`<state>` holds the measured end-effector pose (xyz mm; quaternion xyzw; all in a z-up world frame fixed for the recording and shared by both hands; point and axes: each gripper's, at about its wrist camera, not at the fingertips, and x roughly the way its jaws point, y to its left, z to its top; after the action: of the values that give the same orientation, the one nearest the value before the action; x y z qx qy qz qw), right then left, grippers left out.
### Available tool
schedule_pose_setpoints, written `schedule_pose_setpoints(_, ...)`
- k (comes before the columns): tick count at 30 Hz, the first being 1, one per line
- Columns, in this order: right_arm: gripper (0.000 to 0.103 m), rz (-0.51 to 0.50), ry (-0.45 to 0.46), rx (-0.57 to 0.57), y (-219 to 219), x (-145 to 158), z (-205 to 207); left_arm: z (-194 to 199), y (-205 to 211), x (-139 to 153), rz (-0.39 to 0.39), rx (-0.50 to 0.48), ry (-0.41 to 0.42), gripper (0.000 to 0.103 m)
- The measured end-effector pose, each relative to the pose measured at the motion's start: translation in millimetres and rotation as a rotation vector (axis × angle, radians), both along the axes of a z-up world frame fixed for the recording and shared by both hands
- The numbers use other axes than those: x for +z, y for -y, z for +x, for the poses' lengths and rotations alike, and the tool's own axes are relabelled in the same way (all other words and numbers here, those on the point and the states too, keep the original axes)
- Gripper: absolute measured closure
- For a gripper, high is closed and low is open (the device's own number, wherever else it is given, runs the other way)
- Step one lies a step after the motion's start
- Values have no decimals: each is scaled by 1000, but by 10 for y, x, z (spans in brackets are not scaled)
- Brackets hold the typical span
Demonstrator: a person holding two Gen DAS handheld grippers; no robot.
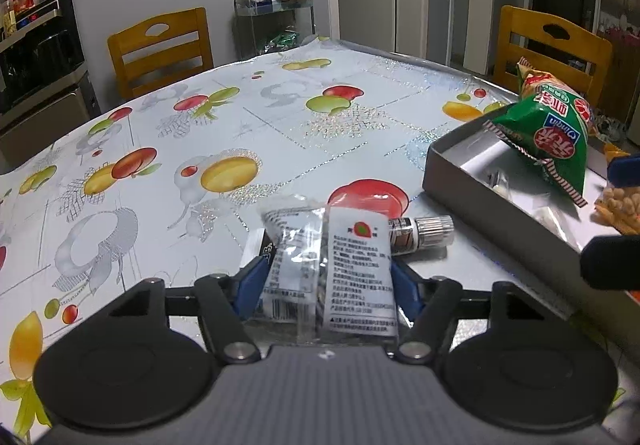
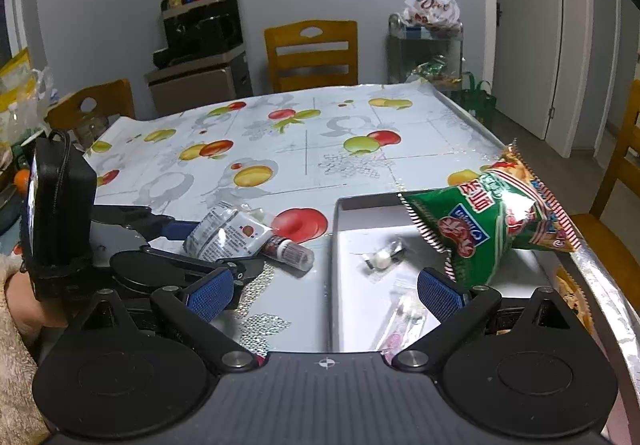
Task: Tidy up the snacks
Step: 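Grasp the clear labelled snack bag with left tool while right tool nears brown tube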
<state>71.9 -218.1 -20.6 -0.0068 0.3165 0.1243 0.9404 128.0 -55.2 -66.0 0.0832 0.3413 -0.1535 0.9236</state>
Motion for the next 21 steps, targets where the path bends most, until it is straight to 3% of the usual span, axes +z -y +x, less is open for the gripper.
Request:
schedule_pose_setpoints(9, 3, -78, 19, 46, -160, 35, -10, -83, -107, 26, -2, 3, 9, 45)
schedule_pose_setpoints(21, 7, -199, 83, 224, -661, 69, 409, -277, -764, 41, -17, 138, 13, 46)
